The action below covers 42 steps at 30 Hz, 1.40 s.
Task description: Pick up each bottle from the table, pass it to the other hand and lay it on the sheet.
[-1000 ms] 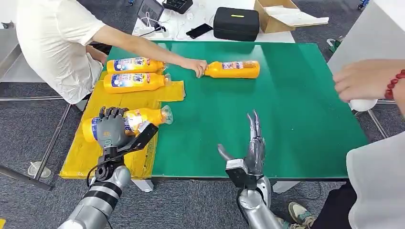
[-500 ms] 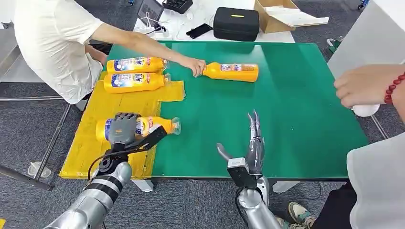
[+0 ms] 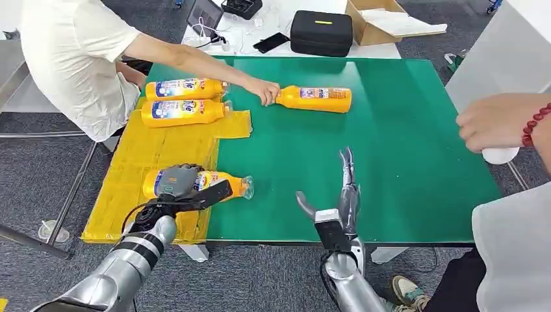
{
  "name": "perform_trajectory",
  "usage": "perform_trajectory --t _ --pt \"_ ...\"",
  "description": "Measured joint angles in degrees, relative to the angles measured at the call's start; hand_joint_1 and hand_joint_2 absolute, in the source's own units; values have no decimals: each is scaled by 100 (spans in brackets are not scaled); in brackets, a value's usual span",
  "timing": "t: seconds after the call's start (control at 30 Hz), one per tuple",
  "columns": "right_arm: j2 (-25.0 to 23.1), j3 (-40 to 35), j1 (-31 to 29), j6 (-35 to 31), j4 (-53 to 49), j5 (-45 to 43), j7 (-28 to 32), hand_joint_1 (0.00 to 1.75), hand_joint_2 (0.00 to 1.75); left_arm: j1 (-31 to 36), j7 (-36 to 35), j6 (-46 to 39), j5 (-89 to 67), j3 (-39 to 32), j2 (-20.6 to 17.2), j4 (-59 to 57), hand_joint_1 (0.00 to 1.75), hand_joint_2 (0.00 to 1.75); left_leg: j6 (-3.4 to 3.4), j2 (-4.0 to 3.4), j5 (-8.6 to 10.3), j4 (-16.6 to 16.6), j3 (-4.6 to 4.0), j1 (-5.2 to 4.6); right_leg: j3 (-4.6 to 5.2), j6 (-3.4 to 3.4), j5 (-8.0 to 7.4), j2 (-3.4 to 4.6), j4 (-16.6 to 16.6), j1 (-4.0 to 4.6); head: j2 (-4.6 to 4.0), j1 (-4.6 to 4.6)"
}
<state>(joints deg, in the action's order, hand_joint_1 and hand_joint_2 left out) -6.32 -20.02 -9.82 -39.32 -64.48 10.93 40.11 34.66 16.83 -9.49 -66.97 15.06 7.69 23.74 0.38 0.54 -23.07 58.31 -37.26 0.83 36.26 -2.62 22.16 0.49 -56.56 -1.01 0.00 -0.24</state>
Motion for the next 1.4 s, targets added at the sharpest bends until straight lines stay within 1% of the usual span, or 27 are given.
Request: perform_trajectory --t 0.03,0.07,0.1,0.13,0.17,0.27,0.33,0.37,0.4,0.53,0.73,1.03,1.17,1.4 --pt "7 -2 -3 -2 7 -26 0 0 175 1 -2 -15 17 0 0 0 126 175 0 0 0 0 0 0 0 0 0 0 0 0 0 0" --pt "13 -7 -5 -4 9 -46 0 0 175 1 -2 -26 43 4 -2 0 134 175 0 0 0 0 0 0 0 0 0 0 0 0 0 0" --pt "17 -13 -8 -4 11 -55 0 0 175 2 -4 -31 66 13 -2 0 131 175 0 0 0 0 0 0 0 0 0 0 0 0 0 0" --pt "22 -22 -13 -4 15 -61 0 0 175 3 -9 -31 85 28 -4 0 136 175 0 0 0 0 0 0 0 0 0 0 0 0 0 0" --pt "28 -28 -18 -4 20 -63 0 0 175 4 -13 -28 92 39 -7 -2 133 175 0 0 0 0 0 0 0 0 0 0 0 0 2 0" --pt "39 -39 -26 -2 39 -68 0 0 175 5 -22 0 100 72 -9 -17 80 175 0 0 0 0 0 0 0 0 0 0 0 0 0 0" --pt "39 -48 -27 -2 48 -65 0 0 175 5 -22 24 111 83 -13 -26 23 175 0 0 0 0 0 0 0 0 0 0 0 0 0 0" --pt "42 -57 -31 -4 57 -63 0 0 175 5 -15 61 126 85 -13 -28 14 175 0 0 0 0 0 0 0 0 0 0 0 0 0 0" --pt "42 -63 -35 -9 66 -57 0 0 175 6 -2 83 155 90 -15 -31 0 175 0 0 0 0 0 0 0 0 0 0 0 0 2 0" --pt "57 -72 -48 -41 94 -29 0 0 175 19 55 325 221 133 -26 -37 0 175 0 0 0 0 0 0 -1 0 0 0 0 0 0 0" --pt "79 -74 -75 -48 118 44 0 0 175 160 315 1029 280 231 -111 -76 0 175 0 3 0 0 8 0 -11 0 0 -2 0 0 0 0" --pt "94 -87 -131 -50 151 85 0 0 175 218 568 1355 409 341 -223 -81 0 175 0 2 0 0 20 0 -22 0 0 -1 0 0 0 0" --pt "105 -109 -158 -50 164 105 0 0 175 232 842 1537 593 417 -291 -81 0 175 0 3 0 -1 27 0 -28 1 1 -2 0 0 0 0" --pt "120 -208 -165 -50 190 92 0 0 175 210 1620 1937 1134 415 -411 -15 0 175 1 8 2 -1 35 0 -39 1 1 -5 0 0 0 0"
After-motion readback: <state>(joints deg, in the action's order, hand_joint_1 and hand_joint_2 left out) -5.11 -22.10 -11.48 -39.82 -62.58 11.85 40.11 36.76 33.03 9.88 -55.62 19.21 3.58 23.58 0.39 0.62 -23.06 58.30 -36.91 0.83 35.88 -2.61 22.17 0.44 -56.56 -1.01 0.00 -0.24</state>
